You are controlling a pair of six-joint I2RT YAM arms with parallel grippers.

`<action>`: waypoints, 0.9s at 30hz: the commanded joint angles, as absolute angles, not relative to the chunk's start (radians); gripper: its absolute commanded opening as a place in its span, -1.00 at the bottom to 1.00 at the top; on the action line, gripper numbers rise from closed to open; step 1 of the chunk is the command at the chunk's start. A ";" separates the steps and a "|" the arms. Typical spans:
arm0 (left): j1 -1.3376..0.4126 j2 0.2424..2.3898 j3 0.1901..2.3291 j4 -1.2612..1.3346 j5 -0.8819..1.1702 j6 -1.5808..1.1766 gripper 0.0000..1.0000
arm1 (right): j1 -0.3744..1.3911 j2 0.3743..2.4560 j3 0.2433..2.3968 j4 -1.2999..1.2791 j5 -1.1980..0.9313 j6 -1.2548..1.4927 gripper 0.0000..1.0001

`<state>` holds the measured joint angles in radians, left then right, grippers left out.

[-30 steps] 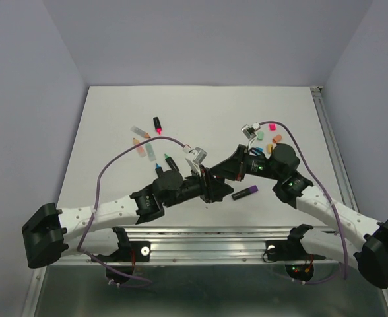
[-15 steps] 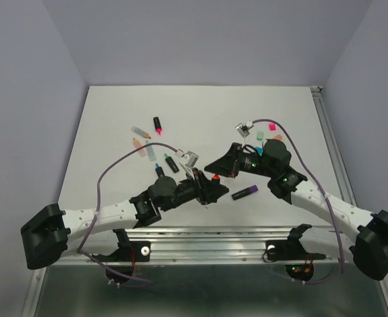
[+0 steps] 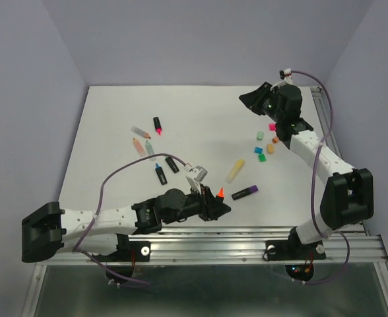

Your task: Open the pen caps

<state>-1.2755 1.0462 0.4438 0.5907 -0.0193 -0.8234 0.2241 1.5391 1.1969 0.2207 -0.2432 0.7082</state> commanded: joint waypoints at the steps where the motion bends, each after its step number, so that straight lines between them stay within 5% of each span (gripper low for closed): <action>1: -1.224 1.072 0.606 0.235 -0.231 -0.870 -1.00 | 0.235 1.488 1.116 0.040 -0.053 0.624 -0.98; 10: -0.866 1.322 0.857 -0.276 -0.345 -0.902 -1.00 | 0.233 1.518 1.008 -0.159 0.285 0.583 -0.85; 17: -0.795 1.568 1.087 -0.483 -0.446 -0.919 -1.00 | 0.232 1.673 1.078 -0.176 0.388 0.557 -0.83; 24: -0.769 1.696 1.204 -0.563 -0.525 -0.911 -1.00 | 0.230 1.787 1.137 -0.201 0.446 0.546 -0.61; 27: -0.755 1.710 1.218 -0.546 -0.520 -0.897 -0.76 | 0.232 1.792 1.135 -0.190 0.451 0.543 -0.43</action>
<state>-0.7753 1.7046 1.1645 -0.4999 -0.4564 -0.9070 0.2321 1.7958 1.0725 -0.2020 0.3912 0.5610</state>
